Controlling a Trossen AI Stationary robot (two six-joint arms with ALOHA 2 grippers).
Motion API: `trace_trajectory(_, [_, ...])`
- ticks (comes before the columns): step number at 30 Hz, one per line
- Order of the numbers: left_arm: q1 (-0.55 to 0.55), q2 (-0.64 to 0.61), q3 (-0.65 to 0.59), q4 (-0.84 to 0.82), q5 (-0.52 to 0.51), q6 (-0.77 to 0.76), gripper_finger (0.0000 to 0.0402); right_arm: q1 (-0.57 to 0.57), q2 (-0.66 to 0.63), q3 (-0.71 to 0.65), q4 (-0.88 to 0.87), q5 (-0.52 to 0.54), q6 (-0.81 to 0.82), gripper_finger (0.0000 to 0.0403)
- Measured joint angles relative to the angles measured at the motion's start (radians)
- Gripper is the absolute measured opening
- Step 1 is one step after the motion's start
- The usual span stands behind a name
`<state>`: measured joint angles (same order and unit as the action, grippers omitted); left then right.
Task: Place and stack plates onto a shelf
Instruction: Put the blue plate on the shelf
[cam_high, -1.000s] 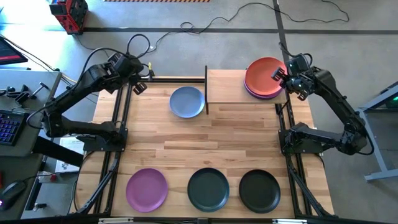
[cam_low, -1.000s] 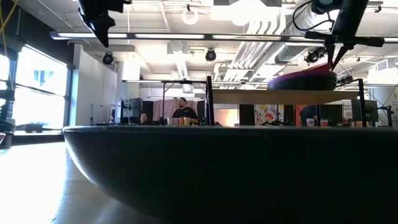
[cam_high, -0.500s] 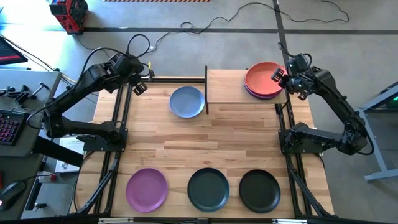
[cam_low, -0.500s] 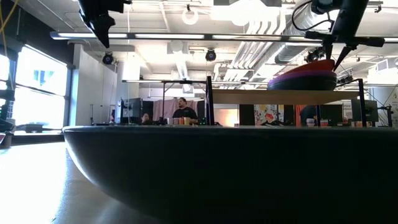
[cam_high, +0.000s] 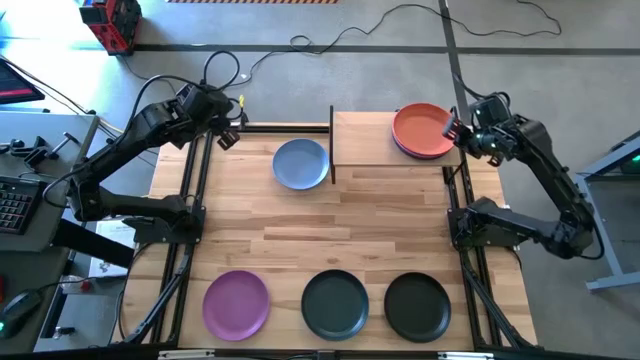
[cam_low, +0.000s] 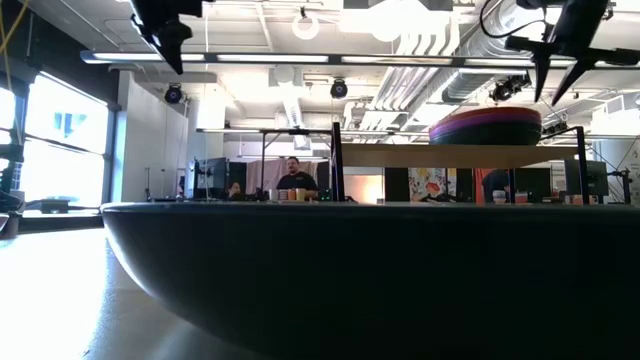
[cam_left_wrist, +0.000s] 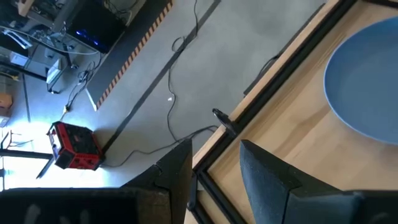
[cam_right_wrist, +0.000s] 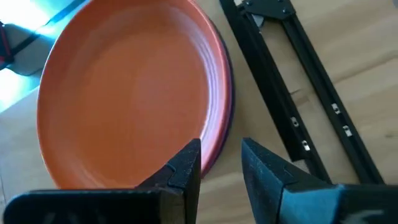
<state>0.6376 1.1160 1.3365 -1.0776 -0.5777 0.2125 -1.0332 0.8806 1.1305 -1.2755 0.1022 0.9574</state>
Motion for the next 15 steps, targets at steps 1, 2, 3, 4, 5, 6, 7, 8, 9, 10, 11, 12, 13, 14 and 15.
trace_trajectory(1, [0.0,0.0,0.0,0.004,0.0,0.0,0.0124,0.0,-0.006,0.0,0.001,0.0,-0.01,0.0094])
trace_trajectory(2, [0.0,0.0,0.0,0.006,0.0,-0.001,0.0124,0.0,-0.008,0.0,0.004,-0.002,-0.018,0.0094])
trace_trajectory(3, [0.0,0.0,0.0,0.007,0.0,-0.001,0.0124,0.0,-0.01,0.0,0.008,-0.006,-0.026,0.0094])
trace_trajectory(4, [0.0,0.0,0.0,0.007,0.0,-0.001,0.0124,0.0,-0.011,0.0,0.014,-0.012,-0.038,0.0094])
trace_trajectory(5, [0.0,0.0,0.0,0.007,0.0,-0.001,0.0124,0.002,-0.011,0.0,0.022,-0.024,-0.049,0.0094])
trace_trajectory(6, [0.0,0.001,0.0,0.007,0.0,-0.002,0.0124,0.002,-0.011,0.0,0.029,-0.034,-0.065,0.0094])
trace_trajectory(7, [0.0,0.003,0.0,0.007,0.0,-0.009,0.0124,0.002,-0.011,0.0,0.037,-0.052,-0.084,0.0094])
trace_trajectory(8, [0.0,0.004,0.0,0.004,0.004,-0.024,0.0124,0.002,-0.011,0.0,0.052,-0.077,-0.106,0.0094])
trace_trajectory(9, [0.0,0.004,0.0,0.0,0.015,-0.04,0.0124,0.002,-0.011,0.0,0.07,-0.109,-0.131,0.0094])
trace_trajectory(10, [0.0,0.004,0.0,-0.002,0.03,-0.056,0.0124,0.002,-0.011,0.0,0.088,-0.149,-0.155,0.0094])
trace_trajectory(11, [0.0,0.004,0.0,-0.002,0.048,-0.077,0.0124,0.002,-0.011,0.0,0.107,-0.189,-0.177,0.0094])
trace_trajectory(12, [0.0,0.005,0.0,-0.006,0.069,-0.099,0.0124,0.002,-0.011,0.0,0.13,-0.232,-0.199,0.0094])
trace_trajectory(13, [0.0,0.006,0.0,-0.013,0.09,-0.123,0.0124,0.002,-0.011,0.0,0.155,-0.272,-0.223,0.0094])
trace_trajectory(14, [0.0,0.009,0.0,-0.02,0.114,-0.148,0.0124,0.005,-0.011,0.0,0.181,-0.312,-0.244,0.0094])
trace_trajectory(15, [0.0,0.013,0.0,-0.026,0.141,-0.175,0.0124,0.01,-0.011,0.0,0.208,-0.348,-0.264,0.0094])
